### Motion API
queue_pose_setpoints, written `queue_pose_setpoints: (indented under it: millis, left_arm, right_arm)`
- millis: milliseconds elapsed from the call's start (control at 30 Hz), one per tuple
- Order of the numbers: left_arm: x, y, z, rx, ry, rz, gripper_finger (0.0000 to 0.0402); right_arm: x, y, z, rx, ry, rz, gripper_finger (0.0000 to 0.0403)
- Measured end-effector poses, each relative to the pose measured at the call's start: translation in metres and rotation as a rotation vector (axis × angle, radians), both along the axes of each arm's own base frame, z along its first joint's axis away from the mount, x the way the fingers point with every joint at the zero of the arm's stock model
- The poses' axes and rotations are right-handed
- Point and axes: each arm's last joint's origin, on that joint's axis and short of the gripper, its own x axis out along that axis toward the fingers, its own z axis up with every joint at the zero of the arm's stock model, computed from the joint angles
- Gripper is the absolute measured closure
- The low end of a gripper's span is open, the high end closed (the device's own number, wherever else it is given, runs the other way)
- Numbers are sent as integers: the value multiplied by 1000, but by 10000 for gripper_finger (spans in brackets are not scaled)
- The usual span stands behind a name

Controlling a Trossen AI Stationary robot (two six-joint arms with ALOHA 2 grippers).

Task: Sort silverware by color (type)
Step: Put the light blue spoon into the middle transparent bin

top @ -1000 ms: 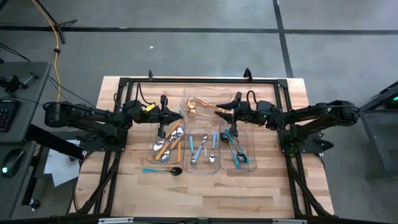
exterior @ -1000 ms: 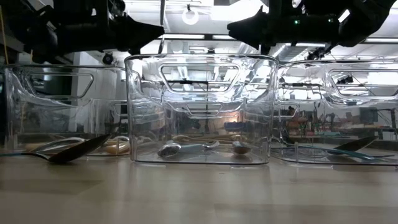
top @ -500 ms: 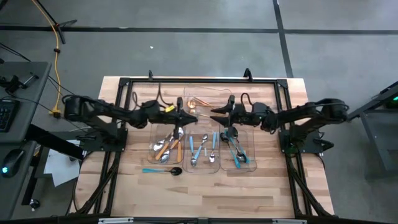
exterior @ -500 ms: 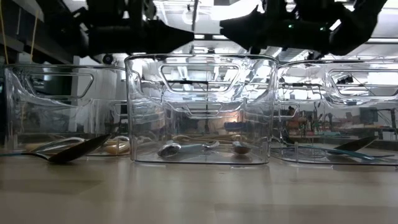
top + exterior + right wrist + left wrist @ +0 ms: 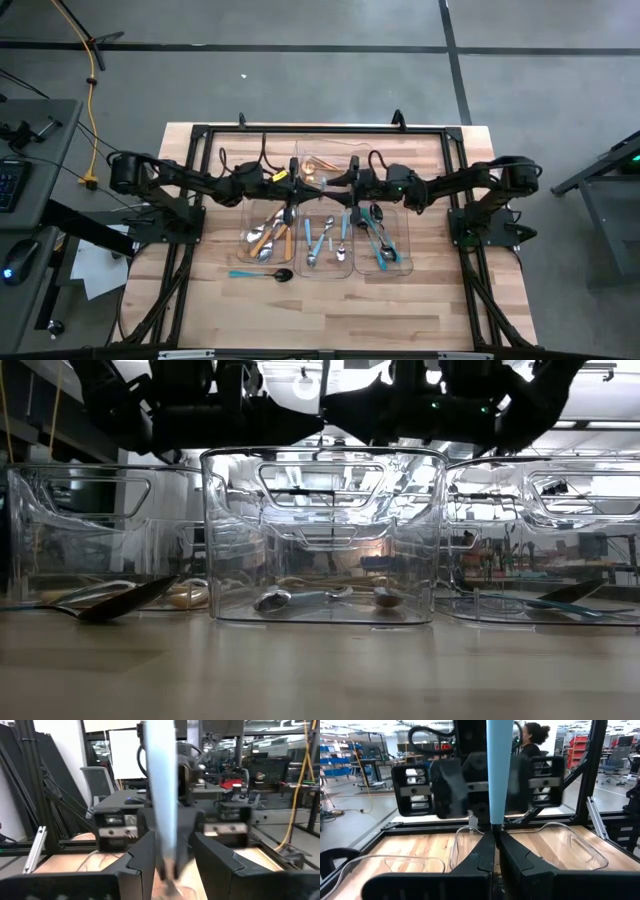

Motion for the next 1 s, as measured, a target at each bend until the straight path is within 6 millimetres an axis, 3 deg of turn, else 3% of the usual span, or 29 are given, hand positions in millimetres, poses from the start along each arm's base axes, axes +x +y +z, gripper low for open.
queue_pose_setpoints:
  millis: [300,833,1000]
  left_arm:
    - [0,0,-2,-3,19,18,401]
    - [-5,1,-1,2,23,26,401]
    - [-5,1,-2,-4,23,28,401]
  right_arm:
    - [20,7,4,-30,68,22,284]
    - [13,7,17,-45,76,5,286]
    - [13,5,16,-22,82,-24,344]
